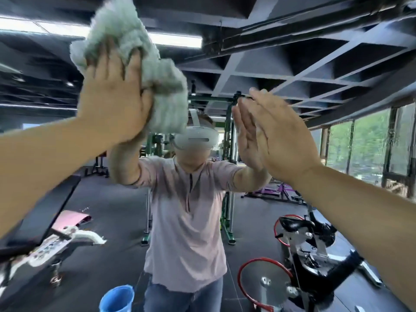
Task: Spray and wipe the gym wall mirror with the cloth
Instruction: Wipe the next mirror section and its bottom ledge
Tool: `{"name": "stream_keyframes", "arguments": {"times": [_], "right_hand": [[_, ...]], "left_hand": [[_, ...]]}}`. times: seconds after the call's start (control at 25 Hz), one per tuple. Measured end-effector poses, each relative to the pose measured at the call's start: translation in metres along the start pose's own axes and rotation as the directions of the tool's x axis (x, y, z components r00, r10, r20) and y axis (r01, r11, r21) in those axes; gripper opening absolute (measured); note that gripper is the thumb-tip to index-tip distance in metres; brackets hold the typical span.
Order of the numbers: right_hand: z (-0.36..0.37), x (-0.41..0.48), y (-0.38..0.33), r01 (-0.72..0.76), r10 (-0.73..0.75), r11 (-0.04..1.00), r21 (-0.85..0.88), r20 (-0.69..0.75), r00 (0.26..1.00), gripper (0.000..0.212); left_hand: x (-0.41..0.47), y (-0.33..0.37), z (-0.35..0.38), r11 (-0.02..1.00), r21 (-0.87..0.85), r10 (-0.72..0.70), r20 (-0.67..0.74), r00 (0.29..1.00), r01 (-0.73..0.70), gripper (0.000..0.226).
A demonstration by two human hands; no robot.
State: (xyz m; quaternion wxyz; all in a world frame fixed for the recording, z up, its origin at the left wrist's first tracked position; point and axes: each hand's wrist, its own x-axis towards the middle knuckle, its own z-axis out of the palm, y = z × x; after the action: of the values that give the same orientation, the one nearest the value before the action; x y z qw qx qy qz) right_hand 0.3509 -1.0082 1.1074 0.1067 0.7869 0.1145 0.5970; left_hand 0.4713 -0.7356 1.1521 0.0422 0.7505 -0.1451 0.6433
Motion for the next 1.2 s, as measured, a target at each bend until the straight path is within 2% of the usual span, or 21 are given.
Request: {"name": "stream_keyframes", "arguments": {"times": [0.04,0.08,0.16,0.24,0.32,0.4,0.48,0.52,0.56,0.64,0.68,0.72,0.8,0.84,0.92,0.96,1.0,1.04,1.08,1.12,1.2], "right_hand": [[0.0,-0.002,0.002,0.019,-0.019,1.0,0.01,-0.057,0.998,0.037],[-0.001,-0.002,0.003,0.03,-0.029,1.0,0.009,-0.099,0.995,0.022],[-0.006,0.001,0.005,0.028,-0.025,0.999,0.021,-0.138,0.99,0.01],[-0.008,0.0,0.012,-0.028,0.034,0.999,0.046,-0.137,0.99,0.014],[-0.008,-0.003,0.016,-0.073,0.078,0.996,0.045,-0.135,0.988,0.016],[-0.006,-0.012,0.009,-0.048,0.053,0.997,0.062,-0.087,0.995,0.02],[-0.012,-0.018,0.006,-0.077,0.085,0.993,0.088,-0.099,0.991,0.025],[-0.014,-0.019,0.006,-0.084,0.095,0.991,0.104,-0.112,0.989,0.025],[-0.019,-0.022,0.005,-0.119,0.13,0.989,0.089,-0.123,0.984,0.025],[-0.028,-0.03,0.004,-0.19,0.194,0.981,0.042,-0.104,0.976,0.024],[-0.03,-0.032,0.003,-0.224,0.224,0.975,0.009,-0.079,0.971,0.024],[-0.032,-0.042,-0.003,-0.268,0.266,0.962,-0.052,-0.041,0.963,0.023],[-0.035,-0.059,-0.011,-0.297,0.298,0.951,-0.093,0.003,0.955,0.021],[-0.036,-0.067,-0.015,-0.295,0.298,0.951,-0.09,0.022,0.954,0.02],[-0.032,-0.078,-0.025,-0.326,0.332,0.939,-0.111,0.042,0.942,0.02],[-0.027,-0.082,-0.031,-0.347,0.355,0.929,-0.127,0.052,0.933,0.02],[-0.022,-0.085,-0.038,-0.363,0.374,0.921,-0.141,0.065,0.925,0.02],[-0.016,-0.088,-0.045,-0.373,0.387,0.916,-0.149,0.083,0.918,0.021],[-0.011,-0.091,-0.051,-0.37,0.387,0.917,-0.15,0.101,0.917,0.022],[-0.008,-0.093,-0.057,-0.362,0.38,0.92,-0.149,0.113,0.918,0.022],[-0.007,-0.097,-0.062,-0.355,0.372,0.924,-0.143,0.113,0.921,0.022]], "left_hand": [[0.001,0.027,0.001,0.996,-0.02,-0.085,0.025,0.996,0.086,0.064],[-0.009,0.057,0.005,0.998,-0.03,-0.058,0.023,0.998,0.059,0.063],[-0.045,0.106,0.014,0.965,-0.094,0.243,-0.016,0.97,-0.244,0.059],[-0.085,0.107,0.019,0.818,-0.113,0.564,-0.039,0.825,-0.564,0.052],[-0.09,0.061,0.016,0.741,-0.09,0.669,0.017,0.743,-0.666,0.048],[-0.078,0.013,0.008,0.823,0.0,0.568,0.027,0.822,-0.568,0.053],[-0.031,0.001,0.0,0.972,0.061,0.225,0.043,0.973,-0.228,0.066],[-0.011,0.017,-0.002,0.998,0.052,0.019,0.036,0.999,-0.021,0.067],[0.002,0.044,0.0,0.998,0.01,-0.067,0.042,0.997,0.066,0.067],[-0.015,0.102,0.007,0.986,-0.111,0.13,0.011,0.991,-0.128,0.067],[-0.041,0.118,0.015,0.913,-0.179,0.367,-0.035,0.929,-0.367,0.063],[-0.081,0.122,0.023,0.767,-0.214,0.605,-0.075,0.793,-0.605,0.058],[-0.148,0.085,0.024,0.571,-0.243,0.807,-0.008,0.59,-0.784,0.05],[-0.16,0.053,0.021,0.535,-0.249,0.835,0.016,0.549,-0.807,0.048],[-0.14,-0.001,0.024,0.583,-0.166,0.803,-0.026,0.595,-0.795,0.048],[-0.117,-0.016,0.024,0.691,-0.13,0.713,-0.044,0.7,-0.711,0.051],[-0.091,-0.017,0.025,0.842,-0.125,0.522,-0.057,0.851,-0.525,0.056],[-0.075,0.0,0.024,0.936,-0.165,0.304,-0.068,0.95,-0.311,0.062],[-0.073,0.03,0.024,0.964,-0.202,0.169,-0.04,0.985,-0.173,0.065],[-0.087,0.062,0.023,0.961,-0.227,0.158,-0.027,0.987,-0.16,0.066],[-0.153,0.104,0.033,0.844,-0.264,0.47,-0.051,0.881,-0.466,0.058]]}}
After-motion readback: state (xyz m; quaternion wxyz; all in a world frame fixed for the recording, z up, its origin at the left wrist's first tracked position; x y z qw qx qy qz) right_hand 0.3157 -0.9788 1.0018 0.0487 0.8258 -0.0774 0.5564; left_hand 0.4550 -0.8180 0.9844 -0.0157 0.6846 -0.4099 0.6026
